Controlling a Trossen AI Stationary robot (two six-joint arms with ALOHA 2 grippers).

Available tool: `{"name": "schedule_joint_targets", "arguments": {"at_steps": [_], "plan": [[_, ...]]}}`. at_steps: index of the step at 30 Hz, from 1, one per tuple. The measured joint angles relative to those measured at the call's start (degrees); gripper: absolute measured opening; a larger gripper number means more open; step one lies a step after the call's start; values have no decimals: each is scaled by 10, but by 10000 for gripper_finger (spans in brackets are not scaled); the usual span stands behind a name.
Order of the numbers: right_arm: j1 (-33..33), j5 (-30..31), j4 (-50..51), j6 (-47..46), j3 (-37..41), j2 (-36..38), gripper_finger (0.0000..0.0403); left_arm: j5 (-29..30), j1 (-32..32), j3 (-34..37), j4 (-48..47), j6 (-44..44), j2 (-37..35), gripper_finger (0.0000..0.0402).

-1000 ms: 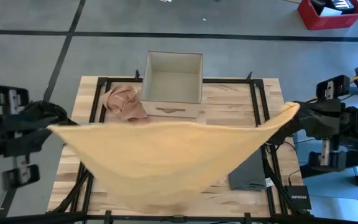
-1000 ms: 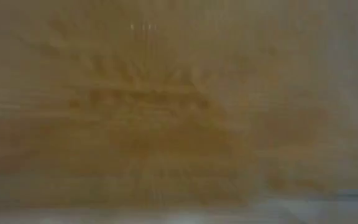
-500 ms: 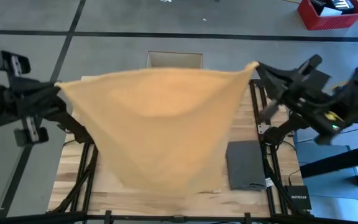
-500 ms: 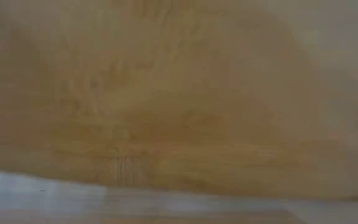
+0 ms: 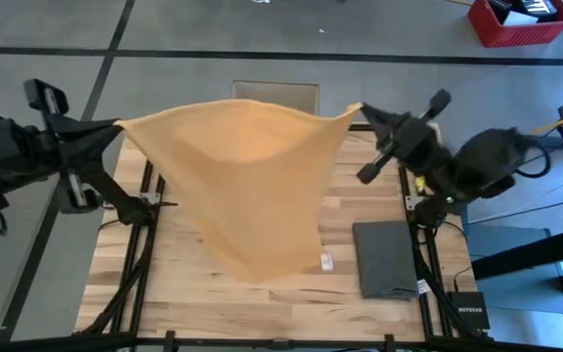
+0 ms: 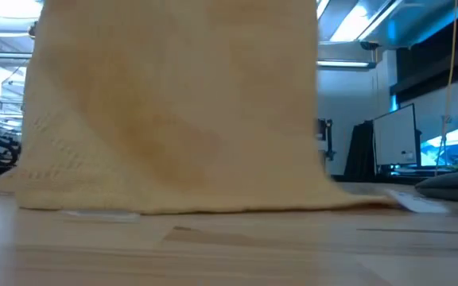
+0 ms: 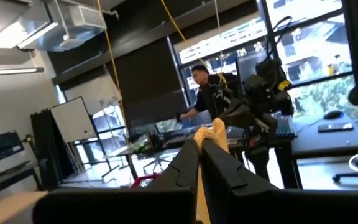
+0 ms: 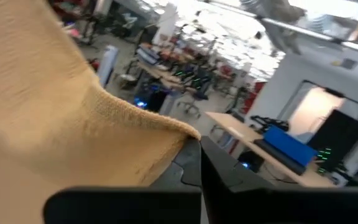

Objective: Fold towel
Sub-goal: Fold the yellow towel

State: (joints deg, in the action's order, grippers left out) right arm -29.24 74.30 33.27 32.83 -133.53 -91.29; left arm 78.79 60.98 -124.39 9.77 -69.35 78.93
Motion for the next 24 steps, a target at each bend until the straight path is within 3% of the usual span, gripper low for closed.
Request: {"name": "schedule_joint_targets", "arguments": {"at_steps": [10,13,17,24], "plan": [[23,-20,344,-274,0,1,1,55,-22,157,-24,115,-110,0],[22,-19,397,-335,0,1,1,51,-24,192,-25,159,-131,0],[-13,-27,330,-291,-13,3,1,-9,-22,196,-7,190,-130,0],[-97,-115,-47,17,-14,20,1,-47,-16,165,44,131,-108,0]]}}
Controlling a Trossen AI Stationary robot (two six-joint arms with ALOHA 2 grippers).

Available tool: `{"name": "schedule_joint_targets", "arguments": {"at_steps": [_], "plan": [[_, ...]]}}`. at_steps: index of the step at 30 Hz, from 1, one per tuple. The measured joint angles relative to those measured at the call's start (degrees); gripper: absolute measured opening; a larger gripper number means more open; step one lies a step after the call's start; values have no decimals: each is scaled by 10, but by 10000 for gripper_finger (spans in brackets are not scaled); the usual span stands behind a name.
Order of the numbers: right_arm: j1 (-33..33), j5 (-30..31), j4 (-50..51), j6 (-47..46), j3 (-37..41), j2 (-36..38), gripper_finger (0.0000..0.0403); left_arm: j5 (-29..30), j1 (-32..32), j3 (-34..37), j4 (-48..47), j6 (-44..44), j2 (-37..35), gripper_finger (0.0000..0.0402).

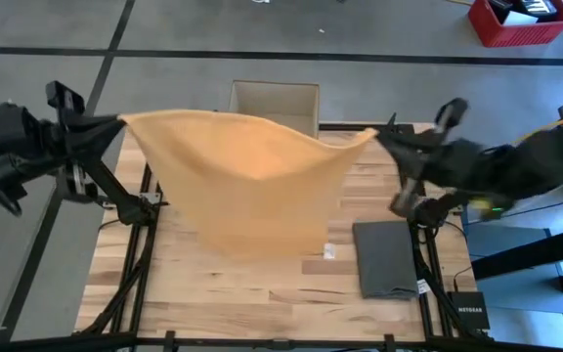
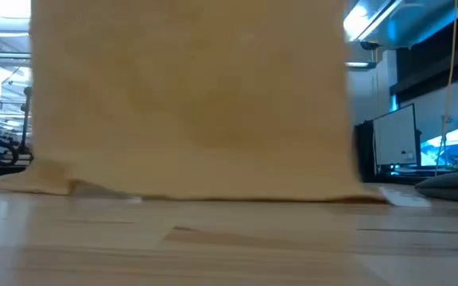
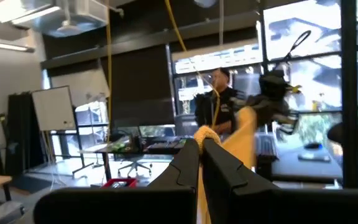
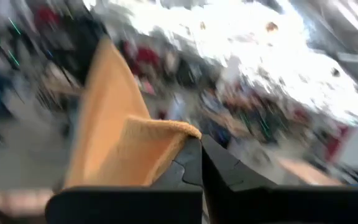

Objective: Fold towel
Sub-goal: Fold the yellow towel

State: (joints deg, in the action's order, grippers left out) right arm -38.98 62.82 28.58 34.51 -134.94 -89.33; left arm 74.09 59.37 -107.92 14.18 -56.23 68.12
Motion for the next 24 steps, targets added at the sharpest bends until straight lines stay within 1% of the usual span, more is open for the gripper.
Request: {"name": "schedule_joint_targets", "arguments": {"at_steps": [3,7,14,18,21,24], "plan": [[-31,-45,-105,79,0,6,1,0,0,-6,3,1,-2,0],[-59,-67,-163,103,0,13,1,0,0,-6,1,16,0,0],[-100,-54,-162,108,0,-3,1,0,5,-5,0,18,27,0],[-138,-48,-176,108,0,-20,1,-5,43,-5,2,21,53,0],[-168,-34,-208,107,0,-36,1,-20,72,-5,24,20,78,0],[-201,-34,-253,108,0,-56,1,-31,102,-5,46,20,102,0]]}}
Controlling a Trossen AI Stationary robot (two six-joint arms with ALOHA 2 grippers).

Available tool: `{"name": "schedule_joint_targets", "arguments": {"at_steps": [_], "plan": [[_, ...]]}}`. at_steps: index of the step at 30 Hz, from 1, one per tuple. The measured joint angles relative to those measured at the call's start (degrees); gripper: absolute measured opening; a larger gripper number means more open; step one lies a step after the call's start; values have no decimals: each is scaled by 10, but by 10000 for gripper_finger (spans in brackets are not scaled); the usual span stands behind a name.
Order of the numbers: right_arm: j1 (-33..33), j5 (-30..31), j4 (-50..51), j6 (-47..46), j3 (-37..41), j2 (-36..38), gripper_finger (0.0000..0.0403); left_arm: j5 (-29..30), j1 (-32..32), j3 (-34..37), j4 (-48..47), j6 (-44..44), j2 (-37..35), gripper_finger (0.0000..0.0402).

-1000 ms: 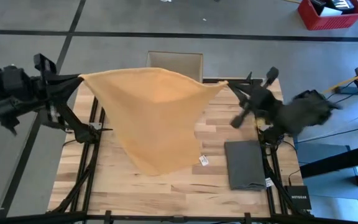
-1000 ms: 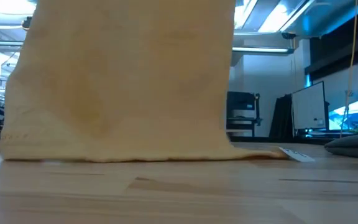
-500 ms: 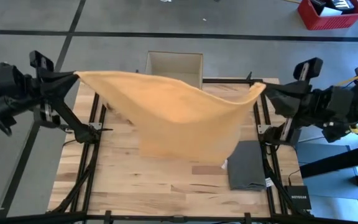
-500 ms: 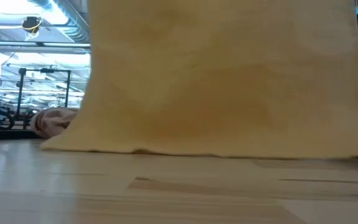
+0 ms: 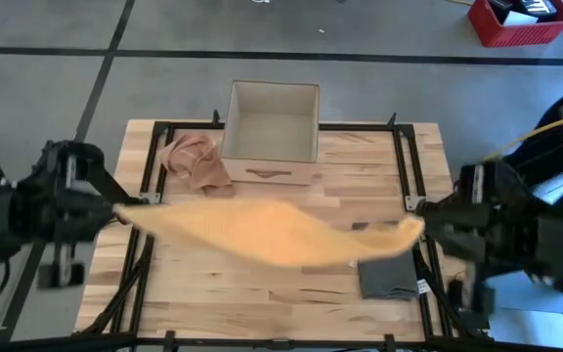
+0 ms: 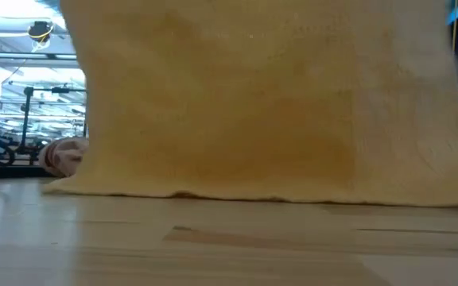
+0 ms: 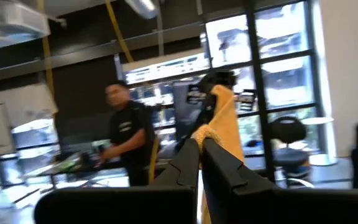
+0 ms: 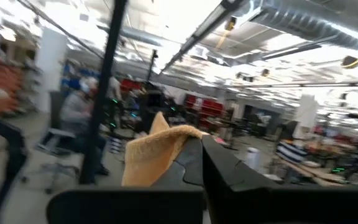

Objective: Fold towel
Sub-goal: Fold the yellow towel

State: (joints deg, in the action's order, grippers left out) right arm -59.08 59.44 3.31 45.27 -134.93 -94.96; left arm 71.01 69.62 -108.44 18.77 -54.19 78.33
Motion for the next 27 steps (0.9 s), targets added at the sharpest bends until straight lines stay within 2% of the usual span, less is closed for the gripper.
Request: {"name": "schedule_joint_targets", "arguments": {"at_steps": [5,9,14,19,21,23,27], "plan": [[-41,-5,-99,4,0,-25,1,-70,43,-2,66,-14,36,0],[-62,-37,-152,25,0,-34,1,-123,65,-24,99,-50,62,0],[-70,-61,-198,54,0,-35,1,-131,69,-66,107,-92,83,0],[-69,-60,-256,119,0,-34,1,-128,69,-98,107,-127,87,0],[-68,-40,-263,140,0,-30,1,-120,69,-107,108,-142,84,0],[-58,1,-263,152,0,-26,1,-92,68,-112,109,-163,83,0],[-26,106,-260,184,-1,-25,1,5,45,-112,108,-211,82,0]]}}
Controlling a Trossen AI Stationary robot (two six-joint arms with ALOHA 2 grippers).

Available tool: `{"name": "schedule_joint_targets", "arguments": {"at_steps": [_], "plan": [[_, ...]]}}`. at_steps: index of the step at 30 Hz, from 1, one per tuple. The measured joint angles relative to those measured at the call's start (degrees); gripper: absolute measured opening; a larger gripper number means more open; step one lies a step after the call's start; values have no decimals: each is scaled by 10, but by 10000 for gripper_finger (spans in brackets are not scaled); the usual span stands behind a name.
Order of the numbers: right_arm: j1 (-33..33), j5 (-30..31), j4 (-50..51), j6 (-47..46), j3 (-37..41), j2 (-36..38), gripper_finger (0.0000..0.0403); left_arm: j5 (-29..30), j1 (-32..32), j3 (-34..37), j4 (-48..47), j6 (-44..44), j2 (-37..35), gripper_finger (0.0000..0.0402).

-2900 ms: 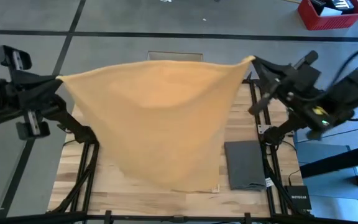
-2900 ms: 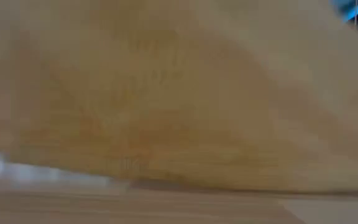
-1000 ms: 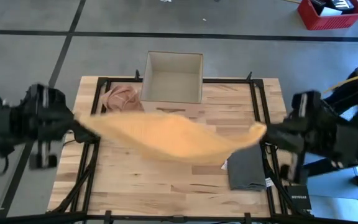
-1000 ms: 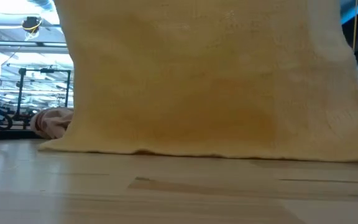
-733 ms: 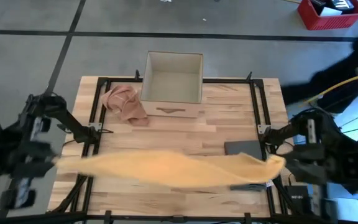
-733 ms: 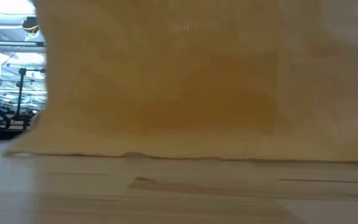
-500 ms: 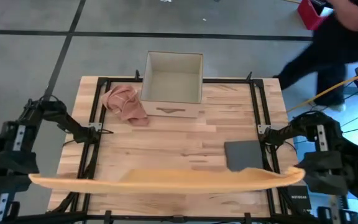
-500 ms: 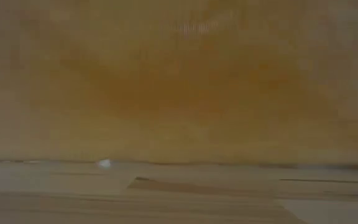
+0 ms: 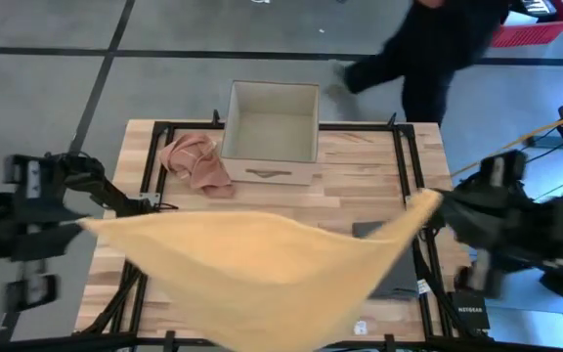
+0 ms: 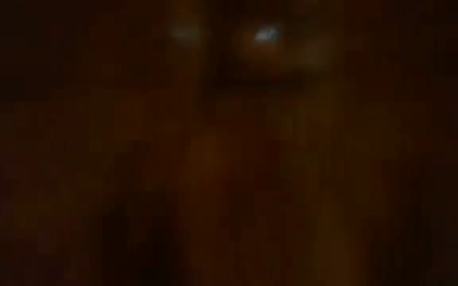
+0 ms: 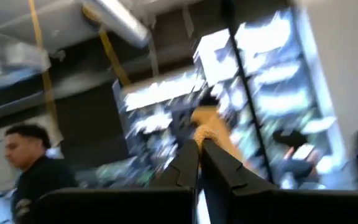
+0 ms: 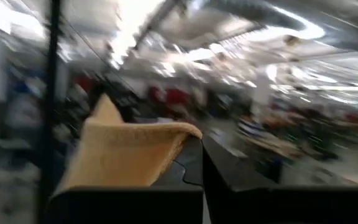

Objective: Fold towel
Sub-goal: Fold the yellow towel

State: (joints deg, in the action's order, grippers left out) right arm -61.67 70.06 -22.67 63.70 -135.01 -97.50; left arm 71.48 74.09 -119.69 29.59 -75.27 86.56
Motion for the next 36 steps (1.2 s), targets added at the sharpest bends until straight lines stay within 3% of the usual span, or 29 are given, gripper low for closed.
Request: {"name": "schedule_joint_targets", "arguments": {"at_steps": [5,14,22,25,30,36], "plan": [[57,75,48,11,15,0,1,22,-36,23,-55,-17,-4,0],[119,89,151,5,17,2,1,57,-53,68,-175,42,-71,0],[169,119,294,-59,17,28,1,73,-53,143,-204,90,-157,0],[196,114,421,-167,17,42,1,93,-53,176,-205,124,-187,0],[241,59,721,-447,17,63,1,121,-53,244,-244,207,-234,0],[277,8,1082,-782,17,56,1,167,-53,335,-379,395,-281,0]]}}
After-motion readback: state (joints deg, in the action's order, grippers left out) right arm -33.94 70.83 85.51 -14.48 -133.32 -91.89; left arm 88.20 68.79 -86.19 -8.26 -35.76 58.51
